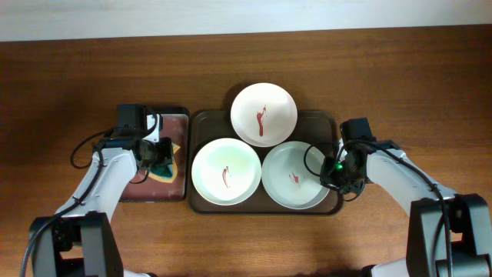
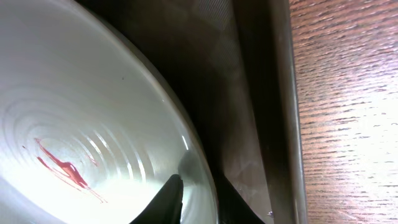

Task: Clean dirty plates on tray and stack at the side
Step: 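Lift the sponge from the soapy tray with the left gripper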

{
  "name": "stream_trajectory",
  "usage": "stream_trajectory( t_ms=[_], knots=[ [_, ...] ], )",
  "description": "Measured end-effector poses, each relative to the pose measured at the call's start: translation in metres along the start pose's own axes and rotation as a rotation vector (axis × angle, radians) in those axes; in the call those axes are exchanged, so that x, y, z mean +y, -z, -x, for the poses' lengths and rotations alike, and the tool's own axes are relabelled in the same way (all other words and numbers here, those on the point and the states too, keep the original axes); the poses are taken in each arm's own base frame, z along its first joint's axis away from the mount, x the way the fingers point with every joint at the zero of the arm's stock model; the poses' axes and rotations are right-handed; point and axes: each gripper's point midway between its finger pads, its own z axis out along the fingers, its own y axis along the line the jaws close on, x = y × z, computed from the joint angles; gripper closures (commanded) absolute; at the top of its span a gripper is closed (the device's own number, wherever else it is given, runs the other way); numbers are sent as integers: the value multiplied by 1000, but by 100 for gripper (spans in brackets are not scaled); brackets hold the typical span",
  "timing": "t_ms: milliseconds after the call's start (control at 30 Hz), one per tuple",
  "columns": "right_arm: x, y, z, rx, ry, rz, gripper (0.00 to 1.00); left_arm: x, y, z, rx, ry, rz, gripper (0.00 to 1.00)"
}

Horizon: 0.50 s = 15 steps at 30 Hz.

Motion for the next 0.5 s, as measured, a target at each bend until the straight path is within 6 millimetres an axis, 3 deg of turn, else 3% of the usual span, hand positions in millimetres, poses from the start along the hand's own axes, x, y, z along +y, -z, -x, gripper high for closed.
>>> stream_trajectory(
  t_ms=[67,133,200,267,400,500],
  knots=[
    [-1,-1,-1,3,-1,-2,89,0,1,4,-16,-2,-1,100],
    [-1,-1,-1,3,0,-1,89,-3,12,27,-125,-14,-9,100],
    [-1,-1,-1,3,0,-1,89,-10,49,63,-313,-44,-23,100],
    [-1,-1,-1,3,-1,-1,89,-12,83,79,-430,-103,-6,100],
    [-1,-1,-1,3,0,-1,90,-15,126,93,-567,-171,21,100],
    [-1,-1,-1,3,0,-1,90,-16,138,97,-607,-188,27,100]
  ],
)
